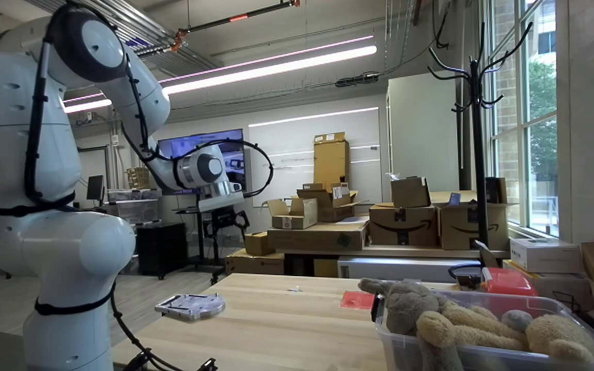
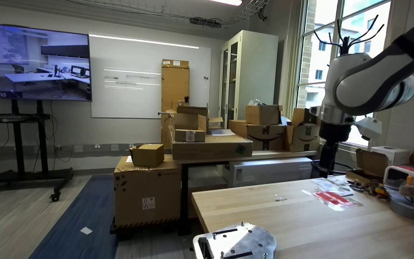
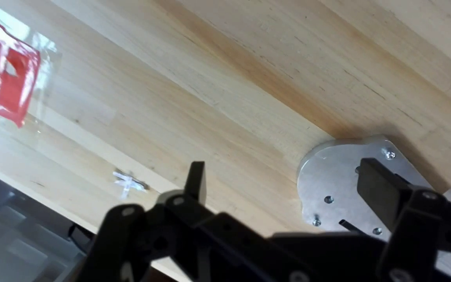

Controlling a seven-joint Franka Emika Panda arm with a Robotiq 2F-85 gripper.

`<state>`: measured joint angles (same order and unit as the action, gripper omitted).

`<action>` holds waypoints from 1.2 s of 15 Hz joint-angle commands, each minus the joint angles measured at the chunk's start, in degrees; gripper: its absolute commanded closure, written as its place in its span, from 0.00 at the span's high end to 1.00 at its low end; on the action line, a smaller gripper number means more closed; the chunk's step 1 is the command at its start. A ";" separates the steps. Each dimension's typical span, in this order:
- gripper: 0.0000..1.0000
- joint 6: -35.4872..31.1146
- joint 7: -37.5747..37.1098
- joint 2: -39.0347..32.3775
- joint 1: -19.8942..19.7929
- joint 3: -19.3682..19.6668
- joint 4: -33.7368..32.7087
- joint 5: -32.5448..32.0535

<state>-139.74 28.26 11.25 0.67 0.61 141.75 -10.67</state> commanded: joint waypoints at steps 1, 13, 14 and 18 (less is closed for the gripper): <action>1.00 8.81 -4.11 7.55 -1.53 2.92 0.23 2.03; 1.00 13.50 -10.21 19.20 -3.92 7.16 8.96 2.41; 1.00 13.78 -10.27 20.59 -3.82 7.17 9.82 2.64; 1.00 16.37 -11.58 25.48 -3.27 6.18 12.30 2.99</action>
<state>-126.20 19.08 31.25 -2.57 8.53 151.62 -8.20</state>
